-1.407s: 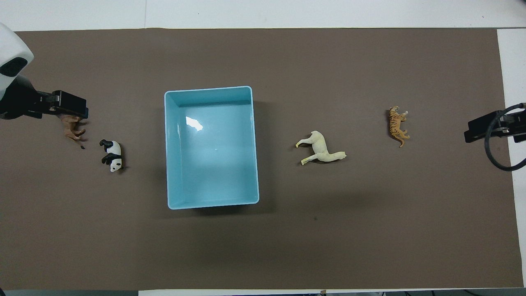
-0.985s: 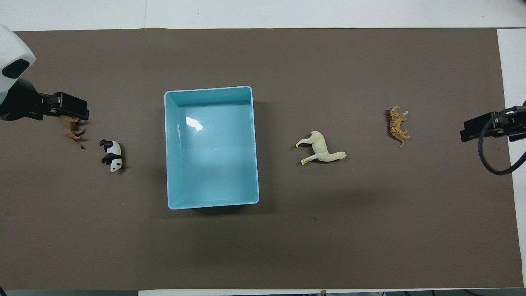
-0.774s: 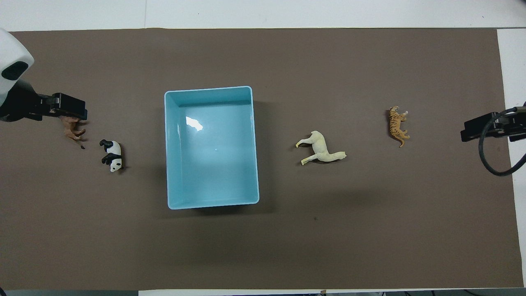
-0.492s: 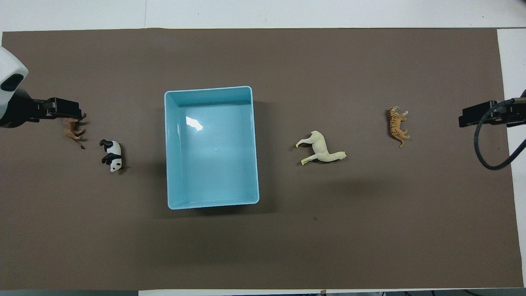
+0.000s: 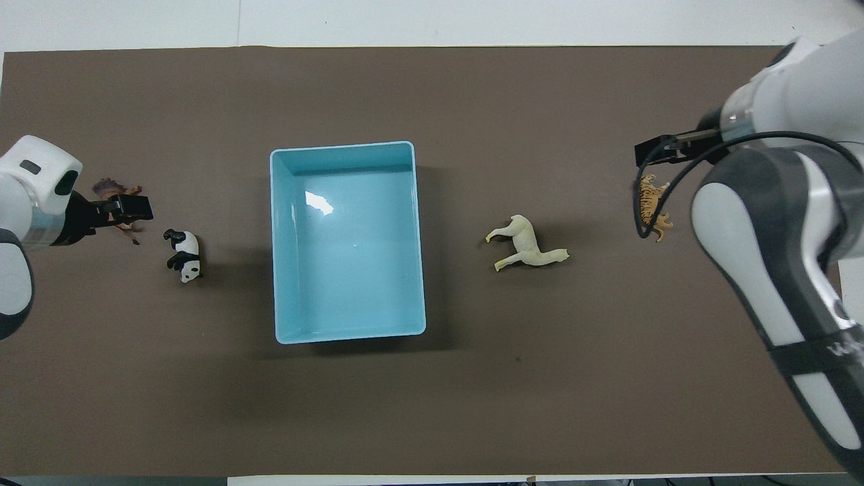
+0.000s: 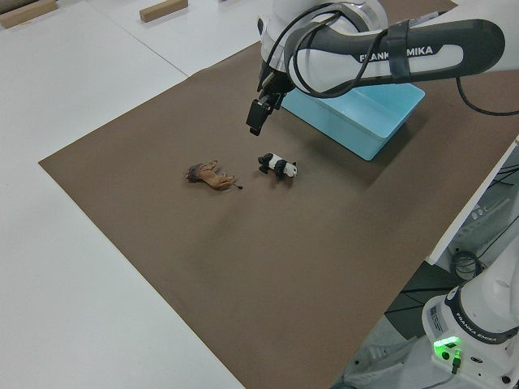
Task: Put all toys into storage box
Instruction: 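Grasp the panda with the left gripper while the right gripper grasps the llama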
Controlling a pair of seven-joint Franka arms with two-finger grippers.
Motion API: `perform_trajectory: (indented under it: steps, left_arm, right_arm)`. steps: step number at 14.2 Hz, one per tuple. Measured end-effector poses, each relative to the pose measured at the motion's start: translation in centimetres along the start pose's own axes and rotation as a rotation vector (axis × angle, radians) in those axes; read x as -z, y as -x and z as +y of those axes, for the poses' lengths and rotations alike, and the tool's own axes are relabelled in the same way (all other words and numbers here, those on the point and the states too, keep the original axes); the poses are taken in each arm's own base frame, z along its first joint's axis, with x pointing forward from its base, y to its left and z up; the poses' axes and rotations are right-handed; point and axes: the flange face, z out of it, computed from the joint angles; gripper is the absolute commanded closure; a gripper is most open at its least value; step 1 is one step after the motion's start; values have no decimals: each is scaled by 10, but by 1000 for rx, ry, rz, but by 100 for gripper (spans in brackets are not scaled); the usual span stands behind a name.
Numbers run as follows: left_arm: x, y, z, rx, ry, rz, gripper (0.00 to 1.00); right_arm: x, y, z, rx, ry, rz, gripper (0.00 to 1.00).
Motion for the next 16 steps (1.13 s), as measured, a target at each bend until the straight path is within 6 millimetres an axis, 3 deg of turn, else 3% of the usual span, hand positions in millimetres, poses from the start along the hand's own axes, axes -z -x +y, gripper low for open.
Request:
perform_trajectory:
  steps: [3,5,8,12,16]
  left_arm:
    - [-50,24,-3,1,-3,-28,0]
    - [-65,32,-2,-4,-5,-48,0]
    - [-76,38,1,-16,-4,-49,0]
    - [-86,44,1,-93,-1,-44,0]
    - [-105,46,2,-107,1,-42,2]
  right_arm:
    - [-46,-11,-59,41,-17,18,0]
    - [-73,-10,-98,55,-25,1,0]
    - [-102,-3,-130,71,-26,-42,0]
    - [-131,5,-144,60,-19,-91,0]
    - [-157,29,-144,64,-5,-160,0]
